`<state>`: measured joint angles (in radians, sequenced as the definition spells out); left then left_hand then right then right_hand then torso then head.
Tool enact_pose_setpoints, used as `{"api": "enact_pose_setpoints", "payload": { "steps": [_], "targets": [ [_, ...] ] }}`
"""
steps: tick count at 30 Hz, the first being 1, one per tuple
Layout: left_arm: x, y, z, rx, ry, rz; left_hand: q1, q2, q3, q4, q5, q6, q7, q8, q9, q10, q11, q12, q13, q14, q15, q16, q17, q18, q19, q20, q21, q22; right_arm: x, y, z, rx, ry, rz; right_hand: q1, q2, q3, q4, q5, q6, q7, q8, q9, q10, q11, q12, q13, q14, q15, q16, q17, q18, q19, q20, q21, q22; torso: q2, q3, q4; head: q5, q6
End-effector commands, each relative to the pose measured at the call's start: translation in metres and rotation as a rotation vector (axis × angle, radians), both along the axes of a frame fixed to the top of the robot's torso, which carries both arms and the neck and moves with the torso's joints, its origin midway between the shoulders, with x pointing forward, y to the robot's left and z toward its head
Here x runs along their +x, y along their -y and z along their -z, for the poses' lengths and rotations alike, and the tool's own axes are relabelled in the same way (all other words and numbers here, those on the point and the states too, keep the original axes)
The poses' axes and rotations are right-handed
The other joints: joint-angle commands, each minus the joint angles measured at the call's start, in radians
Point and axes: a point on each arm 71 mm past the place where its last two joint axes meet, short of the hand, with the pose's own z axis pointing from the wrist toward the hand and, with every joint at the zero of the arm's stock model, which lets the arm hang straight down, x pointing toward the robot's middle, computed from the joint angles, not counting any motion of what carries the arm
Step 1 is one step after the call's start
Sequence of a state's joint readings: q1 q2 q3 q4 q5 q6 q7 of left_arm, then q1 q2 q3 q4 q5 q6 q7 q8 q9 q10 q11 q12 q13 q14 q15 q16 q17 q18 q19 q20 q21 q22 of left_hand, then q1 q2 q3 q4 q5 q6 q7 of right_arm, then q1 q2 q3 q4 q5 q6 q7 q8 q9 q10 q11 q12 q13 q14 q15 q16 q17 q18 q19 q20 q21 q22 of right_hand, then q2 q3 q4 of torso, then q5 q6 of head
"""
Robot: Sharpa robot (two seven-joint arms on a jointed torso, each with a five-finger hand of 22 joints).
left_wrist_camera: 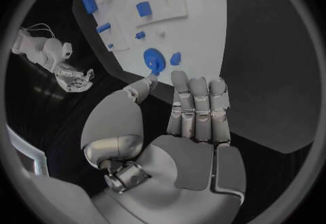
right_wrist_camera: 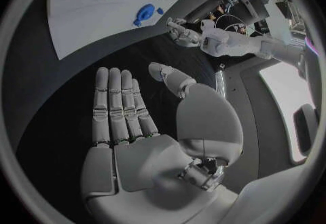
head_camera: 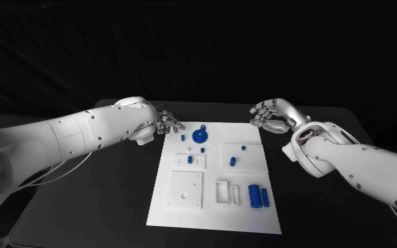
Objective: Assemble the parts on the task board
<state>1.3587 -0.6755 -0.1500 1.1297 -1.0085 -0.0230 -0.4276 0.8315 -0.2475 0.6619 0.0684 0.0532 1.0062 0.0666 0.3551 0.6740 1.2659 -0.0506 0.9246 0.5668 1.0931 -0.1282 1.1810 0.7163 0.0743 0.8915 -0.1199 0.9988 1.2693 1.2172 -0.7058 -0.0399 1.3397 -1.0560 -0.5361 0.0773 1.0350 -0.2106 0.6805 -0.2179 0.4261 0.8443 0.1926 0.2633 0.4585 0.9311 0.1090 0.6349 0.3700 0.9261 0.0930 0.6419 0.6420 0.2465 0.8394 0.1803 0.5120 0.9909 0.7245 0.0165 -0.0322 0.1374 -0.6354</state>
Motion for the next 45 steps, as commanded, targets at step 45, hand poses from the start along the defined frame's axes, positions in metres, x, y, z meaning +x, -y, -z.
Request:
{"api": "enact_pose_setpoints", "payload": {
  "steps": [45],
  "targets": [
    [0.017,0.009,0.03,0.006,-0.092,0.028,0.017,0.022,-0.02,0.016,-0.004,-0.032,0.01,-0.025,0.005,-0.016,0.015,-0.005,0.004,-0.026,0.007,0.004,-0.006,-0.021,-0.019,-0.093,-0.01,0.005,-0.001,-0.006,-0.001,0.01,0.001,-0.023,-0.006,0.008,-0.006,-0.004,0.012,0.004,0.001,0.005,-0.005,-0.008,-0.002,0.009,-0.007,-0.009,-0.002,0.009,-0.005,0.015,-0.006,-0.002,-0.004,0.004,0.0,-0.0007,0.0001,-0.007,-0.007]
  ]
}}
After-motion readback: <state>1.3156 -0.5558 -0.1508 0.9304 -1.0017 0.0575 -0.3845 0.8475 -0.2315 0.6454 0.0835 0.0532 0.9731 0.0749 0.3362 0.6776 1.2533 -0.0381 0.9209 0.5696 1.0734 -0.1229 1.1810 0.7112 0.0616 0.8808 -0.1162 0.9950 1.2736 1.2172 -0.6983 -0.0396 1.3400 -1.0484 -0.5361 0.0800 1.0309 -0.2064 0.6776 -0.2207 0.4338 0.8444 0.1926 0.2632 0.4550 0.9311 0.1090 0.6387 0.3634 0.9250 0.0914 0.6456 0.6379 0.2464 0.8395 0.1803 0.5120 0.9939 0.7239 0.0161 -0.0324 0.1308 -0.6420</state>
